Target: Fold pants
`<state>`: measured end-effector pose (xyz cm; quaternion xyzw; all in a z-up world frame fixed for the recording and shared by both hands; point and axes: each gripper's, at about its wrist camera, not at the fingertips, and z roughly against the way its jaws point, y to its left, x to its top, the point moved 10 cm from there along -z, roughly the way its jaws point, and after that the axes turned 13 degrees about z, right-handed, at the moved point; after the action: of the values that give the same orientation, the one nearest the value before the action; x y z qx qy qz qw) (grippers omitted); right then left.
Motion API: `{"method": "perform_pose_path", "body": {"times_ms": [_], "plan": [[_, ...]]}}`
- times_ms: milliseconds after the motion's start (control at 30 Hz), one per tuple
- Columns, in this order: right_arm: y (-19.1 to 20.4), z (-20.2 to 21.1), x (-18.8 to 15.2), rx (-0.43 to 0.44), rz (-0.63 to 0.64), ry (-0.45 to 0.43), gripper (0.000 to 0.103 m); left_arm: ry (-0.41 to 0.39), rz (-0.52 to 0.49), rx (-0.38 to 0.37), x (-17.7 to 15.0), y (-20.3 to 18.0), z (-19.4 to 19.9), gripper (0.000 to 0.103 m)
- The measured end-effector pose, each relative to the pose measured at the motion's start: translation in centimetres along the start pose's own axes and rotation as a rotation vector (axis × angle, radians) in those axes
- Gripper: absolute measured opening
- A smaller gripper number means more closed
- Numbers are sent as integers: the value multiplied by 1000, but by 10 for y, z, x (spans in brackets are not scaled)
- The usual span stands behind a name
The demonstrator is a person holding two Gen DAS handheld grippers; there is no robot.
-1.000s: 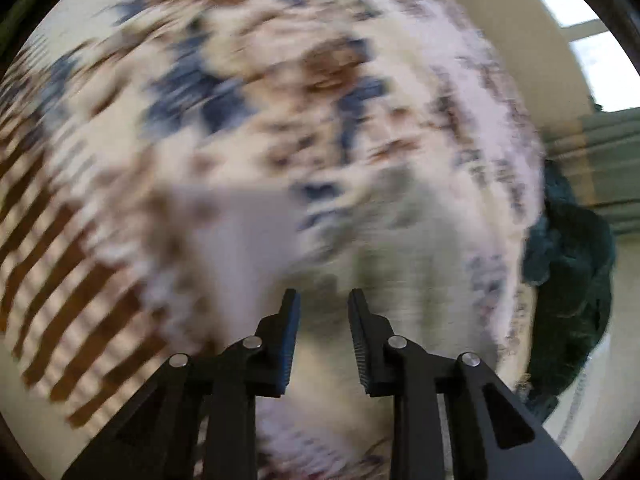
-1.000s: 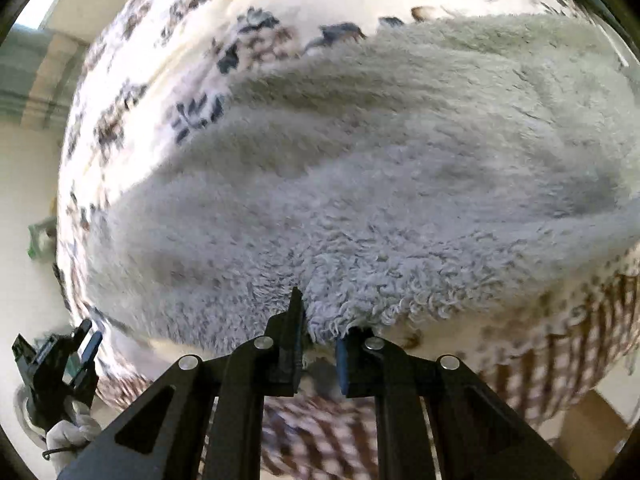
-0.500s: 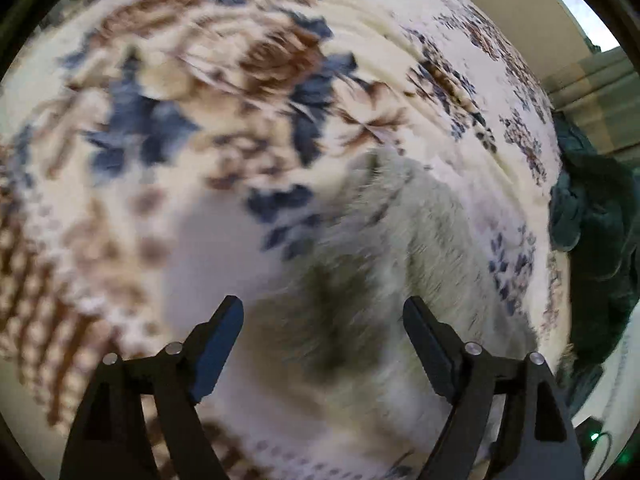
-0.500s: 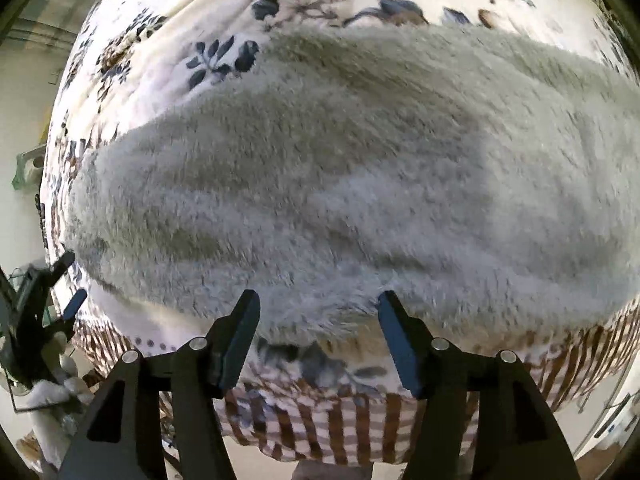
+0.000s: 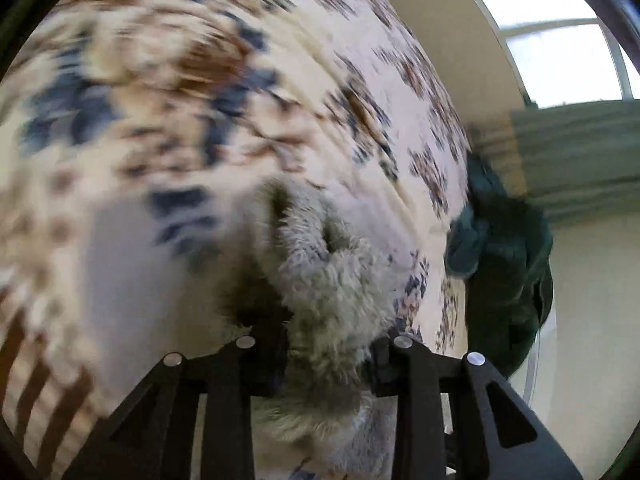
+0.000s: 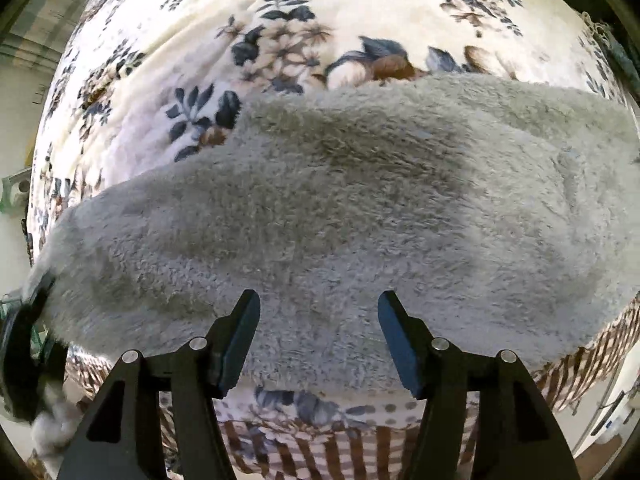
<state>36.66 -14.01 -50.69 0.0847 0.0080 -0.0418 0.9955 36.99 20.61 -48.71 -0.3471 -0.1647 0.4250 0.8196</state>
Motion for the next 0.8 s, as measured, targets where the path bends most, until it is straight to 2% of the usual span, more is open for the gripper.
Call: {"method": "perform_pose_path", "body": {"times_ms": [67, 100, 200, 267, 300, 333, 400, 433, 467, 533, 633, 700, 800], "plan": [[-4, -2, -4, -13, 8, 7, 64, -26, 34, 52, -2, 28, 15, 27], [-2, -5, -5, -15, 13, 10, 64, -32, 46, 104, -5, 49, 17, 27], [3, -8, -6, -26, 46, 22, 64, -16, 114, 193, -6, 95, 12, 25], [8, -6, -2, -28, 73, 23, 64, -1, 150, 221, -6, 103, 13, 28], [10, -2, 2, -27, 90, 18, 64, 2, 141, 260, -7, 101, 14, 30], [13, 1, 7, -26, 95, 12, 64, -9, 102, 307, -6, 96, 20, 37], [11, 15, 19, -8, 106, -13, 64, -53, -15, 328, -6, 66, 31, 61], [9, 21, 25, -3, 108, -24, 64, -66, -66, 339, -8, 55, 35, 83], [5, 29, 35, 4, 115, -39, 65, -75, -125, 350, -10, 36, 33, 92], [-4, 36, 52, 16, 137, -44, 67, -84, -211, 336, -16, -5, 20, 93], [-13, 25, 82, 55, 190, 5, 67, -43, -296, 322, -33, -51, -25, 96], [-14, -1, 105, 82, 264, 63, 67, 24, -332, 366, -49, -65, -73, 96], [-8, -41, 130, 140, 334, 141, 67, 113, -373, 450, -70, -67, -137, 96]]}}
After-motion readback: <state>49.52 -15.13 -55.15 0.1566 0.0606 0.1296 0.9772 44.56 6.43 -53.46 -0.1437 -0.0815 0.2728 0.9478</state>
